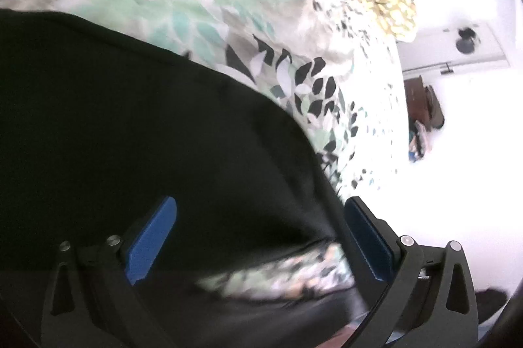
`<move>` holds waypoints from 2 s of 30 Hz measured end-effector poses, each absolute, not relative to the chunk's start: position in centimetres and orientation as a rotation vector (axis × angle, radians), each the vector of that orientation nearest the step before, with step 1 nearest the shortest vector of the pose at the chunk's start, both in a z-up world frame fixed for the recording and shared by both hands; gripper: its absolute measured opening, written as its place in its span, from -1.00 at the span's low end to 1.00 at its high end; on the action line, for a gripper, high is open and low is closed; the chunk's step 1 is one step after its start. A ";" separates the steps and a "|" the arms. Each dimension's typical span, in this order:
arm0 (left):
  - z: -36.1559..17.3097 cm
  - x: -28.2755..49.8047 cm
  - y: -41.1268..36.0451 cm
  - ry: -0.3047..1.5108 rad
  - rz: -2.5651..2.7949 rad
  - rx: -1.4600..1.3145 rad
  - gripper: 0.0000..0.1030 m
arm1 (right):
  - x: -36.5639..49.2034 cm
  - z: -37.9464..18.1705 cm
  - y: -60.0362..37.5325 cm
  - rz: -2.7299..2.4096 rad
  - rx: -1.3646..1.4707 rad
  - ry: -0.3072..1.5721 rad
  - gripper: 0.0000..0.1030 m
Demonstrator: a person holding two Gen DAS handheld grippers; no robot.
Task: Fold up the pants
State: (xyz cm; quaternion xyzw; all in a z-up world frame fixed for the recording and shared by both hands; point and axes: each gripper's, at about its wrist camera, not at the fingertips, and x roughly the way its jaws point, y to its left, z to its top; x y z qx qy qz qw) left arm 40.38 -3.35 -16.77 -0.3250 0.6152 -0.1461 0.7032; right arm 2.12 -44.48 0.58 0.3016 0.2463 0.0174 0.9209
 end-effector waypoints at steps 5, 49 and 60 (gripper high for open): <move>-18.3 42.6 -6.1 1.405 -0.253 -0.699 0.99 | 0.6 0.5 -46.2 0.059 0.668 0.514 -0.88; -16.2 11.0 -2.8 1.320 -0.241 -0.318 -0.87 | 4.2 -15.6 -63.6 -0.059 0.667 1.298 0.36; -16.6 11.2 -3.4 1.323 -0.240 -0.288 -0.87 | 4.0 -16.3 -66.9 -0.076 0.863 1.215 0.04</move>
